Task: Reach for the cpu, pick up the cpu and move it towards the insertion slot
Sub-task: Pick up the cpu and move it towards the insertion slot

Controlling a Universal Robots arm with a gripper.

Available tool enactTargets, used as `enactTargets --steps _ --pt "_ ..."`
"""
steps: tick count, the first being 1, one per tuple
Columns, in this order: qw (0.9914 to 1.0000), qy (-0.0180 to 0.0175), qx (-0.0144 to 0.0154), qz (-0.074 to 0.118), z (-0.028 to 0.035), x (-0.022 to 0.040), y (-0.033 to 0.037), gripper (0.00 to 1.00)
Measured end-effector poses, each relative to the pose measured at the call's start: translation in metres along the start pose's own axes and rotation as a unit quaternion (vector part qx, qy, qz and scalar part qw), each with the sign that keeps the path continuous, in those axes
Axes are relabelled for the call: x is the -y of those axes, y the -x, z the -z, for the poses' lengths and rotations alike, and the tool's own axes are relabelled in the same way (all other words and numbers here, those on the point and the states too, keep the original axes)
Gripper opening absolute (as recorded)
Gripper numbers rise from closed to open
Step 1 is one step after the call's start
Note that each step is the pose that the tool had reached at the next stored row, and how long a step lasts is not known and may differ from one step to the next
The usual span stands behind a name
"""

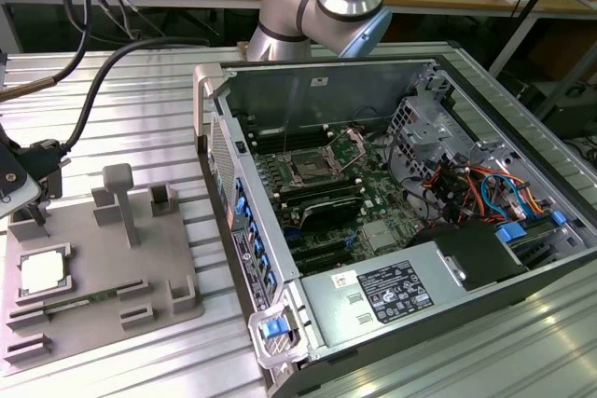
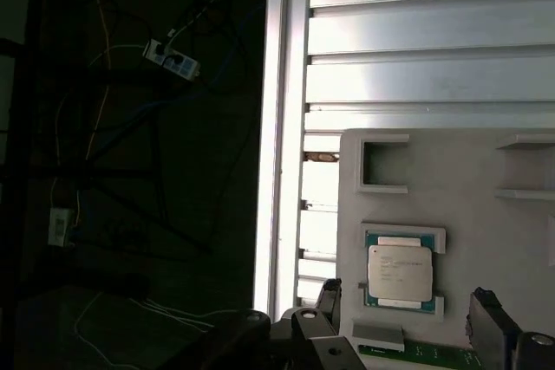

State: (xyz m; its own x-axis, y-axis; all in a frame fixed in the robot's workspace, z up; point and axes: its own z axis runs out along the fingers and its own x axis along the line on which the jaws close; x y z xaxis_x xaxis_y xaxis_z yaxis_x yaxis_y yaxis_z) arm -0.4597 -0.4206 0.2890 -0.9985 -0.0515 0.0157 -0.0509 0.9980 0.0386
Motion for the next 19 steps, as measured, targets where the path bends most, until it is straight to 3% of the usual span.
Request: enactTargets --steps 8,19 --pt "1.0 -0.0024 0.0013 0.0 -0.001 0.0001 0.0 0.66" --pt "0.99999 -0.0025 0.0027 0.0 -0.0048 0.0003 0.0 0.66"
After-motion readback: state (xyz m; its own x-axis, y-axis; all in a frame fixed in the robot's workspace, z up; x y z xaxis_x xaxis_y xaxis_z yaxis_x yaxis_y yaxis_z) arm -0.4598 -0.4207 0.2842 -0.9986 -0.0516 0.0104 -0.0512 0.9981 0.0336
